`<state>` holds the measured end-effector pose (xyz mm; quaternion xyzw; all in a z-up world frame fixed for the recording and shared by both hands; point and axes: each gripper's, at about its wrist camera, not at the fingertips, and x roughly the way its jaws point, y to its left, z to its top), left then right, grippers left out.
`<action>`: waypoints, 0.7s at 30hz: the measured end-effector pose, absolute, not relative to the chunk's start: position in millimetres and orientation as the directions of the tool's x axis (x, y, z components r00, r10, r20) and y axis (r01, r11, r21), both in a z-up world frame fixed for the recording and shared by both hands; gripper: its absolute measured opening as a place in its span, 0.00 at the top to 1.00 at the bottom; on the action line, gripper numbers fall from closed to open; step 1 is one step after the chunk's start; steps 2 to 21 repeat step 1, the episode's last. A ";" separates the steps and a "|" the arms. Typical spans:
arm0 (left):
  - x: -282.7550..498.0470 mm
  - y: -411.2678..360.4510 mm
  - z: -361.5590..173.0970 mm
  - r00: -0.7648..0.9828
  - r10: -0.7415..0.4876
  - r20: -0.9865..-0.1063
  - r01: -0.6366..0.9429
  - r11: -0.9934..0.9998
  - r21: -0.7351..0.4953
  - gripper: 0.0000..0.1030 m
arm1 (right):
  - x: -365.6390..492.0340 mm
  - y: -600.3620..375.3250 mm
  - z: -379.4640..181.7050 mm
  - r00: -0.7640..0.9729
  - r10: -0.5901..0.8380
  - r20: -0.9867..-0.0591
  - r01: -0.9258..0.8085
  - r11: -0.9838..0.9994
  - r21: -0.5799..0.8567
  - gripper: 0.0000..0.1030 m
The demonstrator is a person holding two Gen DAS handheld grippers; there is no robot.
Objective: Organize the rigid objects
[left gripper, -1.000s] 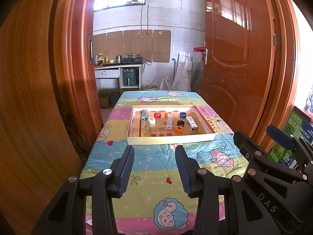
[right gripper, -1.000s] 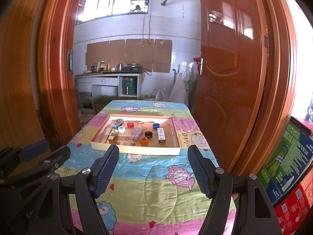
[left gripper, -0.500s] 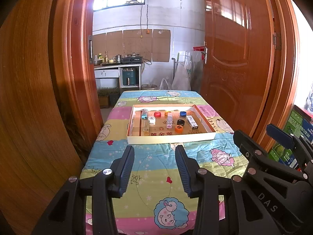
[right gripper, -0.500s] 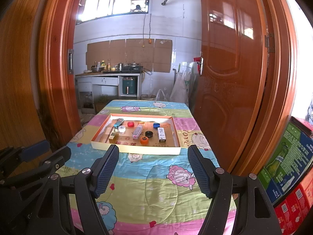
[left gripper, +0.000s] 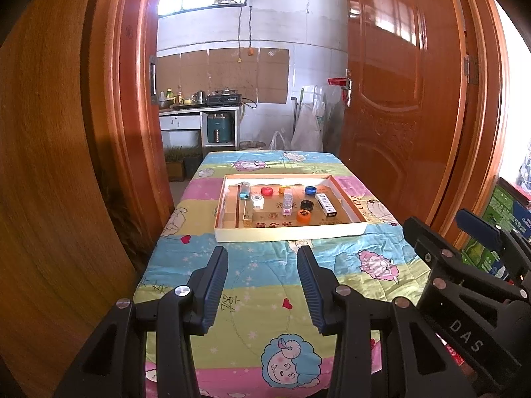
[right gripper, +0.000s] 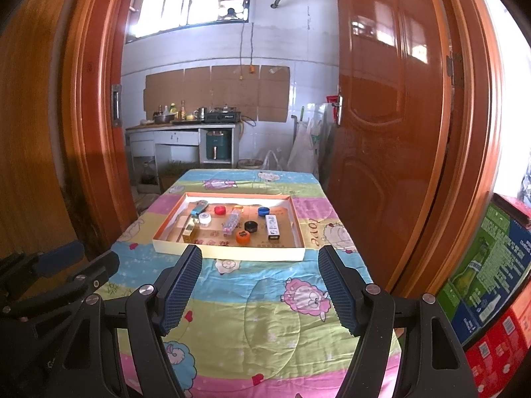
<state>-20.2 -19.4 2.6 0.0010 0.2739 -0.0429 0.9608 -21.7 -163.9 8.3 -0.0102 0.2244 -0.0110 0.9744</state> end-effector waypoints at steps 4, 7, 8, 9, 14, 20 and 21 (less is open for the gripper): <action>-19.4 -19.1 2.2 0.847 -0.084 -0.525 0.084 0.996 -0.023 0.57 | -21.0 -164.4 7.3 0.898 -0.027 -0.440 0.019 1.000 -0.023 0.28; -19.4 -19.1 2.2 0.847 -0.084 -0.525 0.084 0.996 -0.023 0.57 | -21.0 -164.4 7.3 0.898 -0.027 -0.440 0.019 1.000 -0.023 0.28; -19.4 -19.1 2.2 0.847 -0.084 -0.525 0.084 0.996 -0.023 0.57 | -21.0 -164.4 7.3 0.898 -0.027 -0.440 0.019 1.000 -0.023 0.28; -19.4 -19.1 2.2 0.847 -0.084 -0.525 0.084 0.996 -0.023 0.57 | -21.0 -164.4 7.3 0.898 -0.027 -0.440 0.019 1.000 -0.023 0.28; -19.4 -19.1 2.2 0.847 -0.084 -0.525 0.084 0.996 -0.023 0.57 | -21.0 -164.4 7.3 0.898 -0.027 -0.440 0.019 1.000 -0.023 0.28; -19.4 -19.1 2.2 0.847 -0.084 -0.525 0.084 0.996 -0.023 0.57 | -21.0 -164.4 7.3 0.898 -0.027 -0.440 0.019 1.000 -0.023 0.28; -19.4 -19.1 2.2 0.847 -0.084 -0.525 0.084 0.996 -0.023 0.57 | -21.0 -164.4 7.3 0.898 -0.027 -0.440 0.019 1.000 -0.023 0.28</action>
